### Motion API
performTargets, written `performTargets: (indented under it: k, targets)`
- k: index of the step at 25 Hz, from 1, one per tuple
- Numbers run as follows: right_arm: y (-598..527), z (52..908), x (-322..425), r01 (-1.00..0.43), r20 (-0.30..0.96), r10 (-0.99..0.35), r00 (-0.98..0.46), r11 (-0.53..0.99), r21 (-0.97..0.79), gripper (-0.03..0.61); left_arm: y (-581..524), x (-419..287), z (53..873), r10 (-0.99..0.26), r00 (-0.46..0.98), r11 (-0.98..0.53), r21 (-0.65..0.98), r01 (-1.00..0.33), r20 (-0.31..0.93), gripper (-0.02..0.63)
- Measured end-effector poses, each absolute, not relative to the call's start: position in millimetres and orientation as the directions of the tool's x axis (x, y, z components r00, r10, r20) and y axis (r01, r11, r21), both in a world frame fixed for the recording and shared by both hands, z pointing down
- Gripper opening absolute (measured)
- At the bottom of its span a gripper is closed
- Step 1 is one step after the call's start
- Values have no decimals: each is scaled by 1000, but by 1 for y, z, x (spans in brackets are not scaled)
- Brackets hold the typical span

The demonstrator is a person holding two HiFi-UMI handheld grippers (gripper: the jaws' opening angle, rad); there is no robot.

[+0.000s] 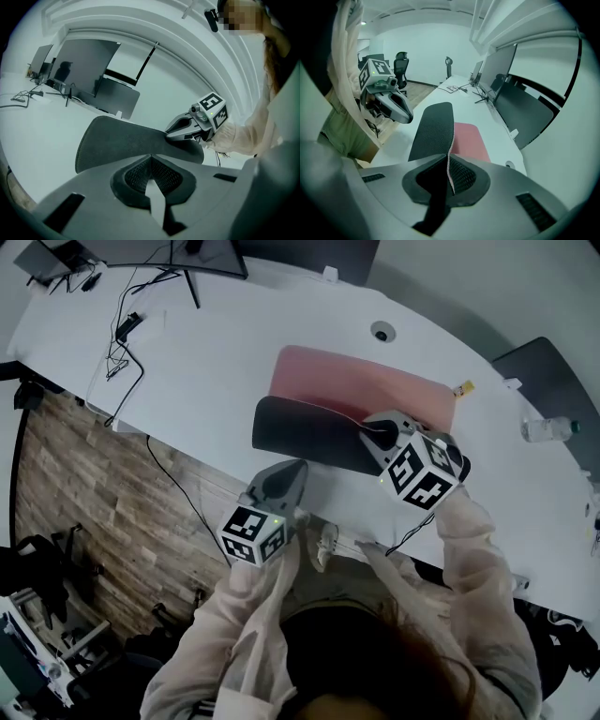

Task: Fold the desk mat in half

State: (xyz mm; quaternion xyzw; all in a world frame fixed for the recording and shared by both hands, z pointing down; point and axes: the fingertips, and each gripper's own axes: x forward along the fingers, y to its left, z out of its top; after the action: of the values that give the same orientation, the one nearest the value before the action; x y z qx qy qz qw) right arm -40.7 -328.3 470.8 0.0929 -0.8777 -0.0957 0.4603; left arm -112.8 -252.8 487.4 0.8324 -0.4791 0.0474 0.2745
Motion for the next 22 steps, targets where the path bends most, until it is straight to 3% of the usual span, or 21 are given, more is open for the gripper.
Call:
performTargets:
  k: [22]
  targets:
    - [-459, 497, -53, -71, 787, -389, -479, 911, 407, 35, -337, -137, 497, -771, 527, -361, 436, -824, 358, 26]
